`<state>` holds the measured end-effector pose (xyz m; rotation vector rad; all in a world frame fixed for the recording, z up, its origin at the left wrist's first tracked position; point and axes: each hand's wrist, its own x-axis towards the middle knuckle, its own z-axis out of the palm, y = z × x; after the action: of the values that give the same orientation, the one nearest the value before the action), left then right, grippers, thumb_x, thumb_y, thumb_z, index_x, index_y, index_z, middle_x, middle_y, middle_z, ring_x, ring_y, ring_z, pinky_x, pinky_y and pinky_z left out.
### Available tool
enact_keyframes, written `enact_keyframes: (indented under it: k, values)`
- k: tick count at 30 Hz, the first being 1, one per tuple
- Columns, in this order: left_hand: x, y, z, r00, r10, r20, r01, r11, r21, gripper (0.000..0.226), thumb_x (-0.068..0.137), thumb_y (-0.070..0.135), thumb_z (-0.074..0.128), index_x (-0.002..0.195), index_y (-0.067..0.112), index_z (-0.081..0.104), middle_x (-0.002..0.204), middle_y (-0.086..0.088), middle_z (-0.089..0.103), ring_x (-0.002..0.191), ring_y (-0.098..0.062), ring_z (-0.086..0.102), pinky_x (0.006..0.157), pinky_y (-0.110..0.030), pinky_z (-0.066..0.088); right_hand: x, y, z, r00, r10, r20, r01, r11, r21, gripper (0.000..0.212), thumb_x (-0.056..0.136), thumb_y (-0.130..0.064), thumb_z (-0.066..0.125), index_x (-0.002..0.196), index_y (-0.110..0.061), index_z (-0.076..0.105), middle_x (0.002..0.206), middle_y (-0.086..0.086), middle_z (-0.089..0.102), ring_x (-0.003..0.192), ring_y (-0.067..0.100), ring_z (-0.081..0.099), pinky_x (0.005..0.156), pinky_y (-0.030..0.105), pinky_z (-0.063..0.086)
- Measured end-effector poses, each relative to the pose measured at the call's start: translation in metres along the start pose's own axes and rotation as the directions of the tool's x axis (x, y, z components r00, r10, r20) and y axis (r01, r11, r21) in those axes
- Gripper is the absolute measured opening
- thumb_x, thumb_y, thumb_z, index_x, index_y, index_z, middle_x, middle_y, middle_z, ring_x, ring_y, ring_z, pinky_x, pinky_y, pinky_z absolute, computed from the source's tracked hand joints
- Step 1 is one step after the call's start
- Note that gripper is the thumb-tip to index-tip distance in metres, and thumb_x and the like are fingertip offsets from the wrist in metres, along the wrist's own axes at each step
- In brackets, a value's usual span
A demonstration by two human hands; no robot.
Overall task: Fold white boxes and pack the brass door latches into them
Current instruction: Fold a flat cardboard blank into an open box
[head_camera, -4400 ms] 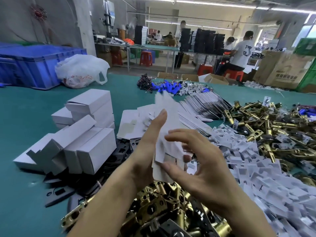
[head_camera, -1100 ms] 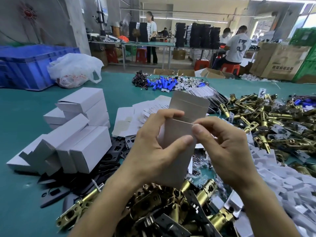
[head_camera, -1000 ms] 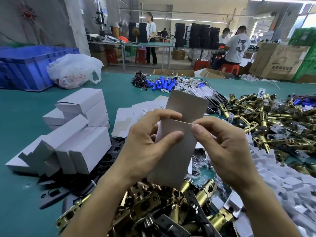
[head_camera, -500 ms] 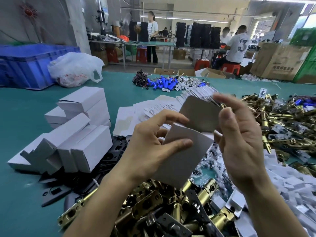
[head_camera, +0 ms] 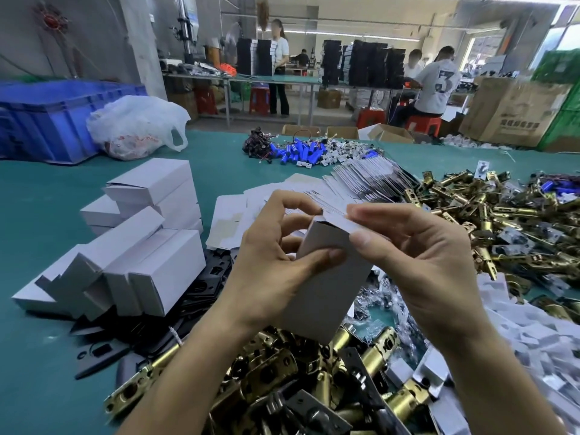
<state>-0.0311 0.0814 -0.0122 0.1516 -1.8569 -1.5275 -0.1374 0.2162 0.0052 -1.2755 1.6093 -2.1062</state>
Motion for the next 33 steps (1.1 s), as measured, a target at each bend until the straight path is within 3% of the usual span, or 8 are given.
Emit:
enact_keyframes:
  k: [4, 9, 15, 19, 23, 25, 29, 33]
  values:
    - [-0.001, 0.0, 0.0, 0.999, 0.016, 0.04, -0.016, 1.0, 0.001, 0.047, 0.071, 0.023, 0.086, 0.097, 0.047, 0.055, 0.104, 0.003, 0.073, 0.083, -0.029, 0.075, 0.068, -0.053, 0.063, 0.0, 0.002, 0.0, 0.998, -0.028, -0.06, 0.026, 0.999, -0.026, 0.02, 0.072, -0.013, 0.074, 0.092, -0.011, 0.073, 0.081, 0.003, 0.077, 0.07, 0.009, 0.069, 0.064, 0.019, 0.056]
    - [-0.001, -0.003, 0.0, 0.996, 0.028, 0.082, -0.028, 1.0, 0.002, 0.055, 0.068, 0.035, 0.085, 0.112, 0.051, 0.055, 0.109, 0.005, 0.068, 0.088, -0.027, 0.075, 0.065, -0.043, 0.063, 0.001, 0.003, -0.001, 0.998, -0.015, -0.066, 0.018, 0.999, 0.038, 0.017, 0.072, -0.01, 0.075, 0.088, -0.012, 0.075, 0.081, 0.004, 0.077, 0.074, 0.013, 0.072, 0.066, 0.022, 0.057]
    - [-0.002, -0.008, 0.004, 0.994, 0.062, 0.086, -0.062, 0.998, -0.004, 0.059, 0.079, 0.021, 0.082, 0.12, 0.054, 0.055, 0.117, 0.005, 0.064, 0.082, -0.027, 0.076, 0.06, -0.034, 0.061, 0.002, 0.003, 0.0, 0.998, -0.009, -0.059, 0.006, 0.999, -0.054, 0.017, 0.076, -0.014, 0.073, 0.092, -0.012, 0.076, 0.085, 0.009, 0.077, 0.075, 0.023, 0.072, 0.068, 0.027, 0.059]
    - [-0.002, -0.009, 0.004, 0.993, 0.063, 0.097, -0.056, 0.996, -0.072, 0.053, 0.082, 0.019, 0.081, 0.119, 0.049, 0.057, 0.117, 0.006, 0.066, 0.083, -0.027, 0.076, 0.061, -0.034, 0.061, 0.002, 0.002, -0.001, 0.999, -0.019, -0.042, 0.016, 0.997, -0.07, 0.016, 0.077, -0.012, 0.071, 0.093, -0.012, 0.076, 0.087, 0.004, 0.078, 0.079, 0.018, 0.074, 0.069, 0.023, 0.058]
    - [-0.002, -0.01, 0.006, 0.997, 0.061, 0.056, -0.053, 0.99, -0.132, 0.051, 0.082, 0.017, 0.08, 0.116, 0.049, 0.061, 0.115, 0.002, 0.067, 0.082, -0.027, 0.076, 0.062, -0.034, 0.061, 0.001, 0.005, -0.003, 0.999, -0.039, 0.009, 0.04, 0.988, -0.15, 0.02, 0.082, -0.006, 0.071, 0.095, -0.021, 0.075, 0.096, 0.0, 0.077, 0.094, 0.014, 0.073, 0.079, 0.024, 0.058]
    - [-0.002, -0.01, 0.006, 0.996, 0.069, 0.047, -0.061, 0.986, -0.153, 0.05, 0.083, 0.011, 0.076, 0.114, 0.048, 0.063, 0.112, 0.002, 0.068, 0.083, -0.026, 0.075, 0.062, -0.034, 0.061, 0.002, 0.007, -0.004, 0.999, -0.038, 0.018, 0.041, 0.989, -0.145, 0.019, 0.081, -0.012, 0.069, 0.096, -0.022, 0.075, 0.097, 0.001, 0.077, 0.095, 0.016, 0.072, 0.08, 0.026, 0.058]
    - [-0.002, -0.009, 0.008, 0.997, 0.072, 0.033, -0.065, 0.984, -0.165, 0.045, 0.082, 0.009, 0.074, 0.104, 0.047, 0.065, 0.105, 0.006, 0.071, 0.081, -0.021, 0.075, 0.06, -0.03, 0.059, 0.003, 0.011, -0.007, 0.996, -0.052, 0.073, 0.062, 0.987, -0.147, 0.018, 0.083, -0.015, 0.065, 0.098, -0.019, 0.073, 0.098, 0.004, 0.077, 0.095, 0.019, 0.072, 0.079, 0.03, 0.059]
    - [-0.002, -0.009, 0.009, 0.997, 0.074, 0.007, -0.072, 0.985, -0.157, 0.038, 0.08, 0.009, 0.073, 0.09, 0.044, 0.064, 0.1, 0.001, 0.068, 0.075, -0.019, 0.073, 0.056, -0.03, 0.057, 0.005, 0.017, -0.01, 0.988, -0.103, 0.118, 0.132, 0.954, -0.268, 0.019, 0.086, -0.012, 0.065, 0.101, -0.02, 0.073, 0.103, 0.005, 0.074, 0.103, 0.019, 0.069, 0.086, 0.033, 0.057]
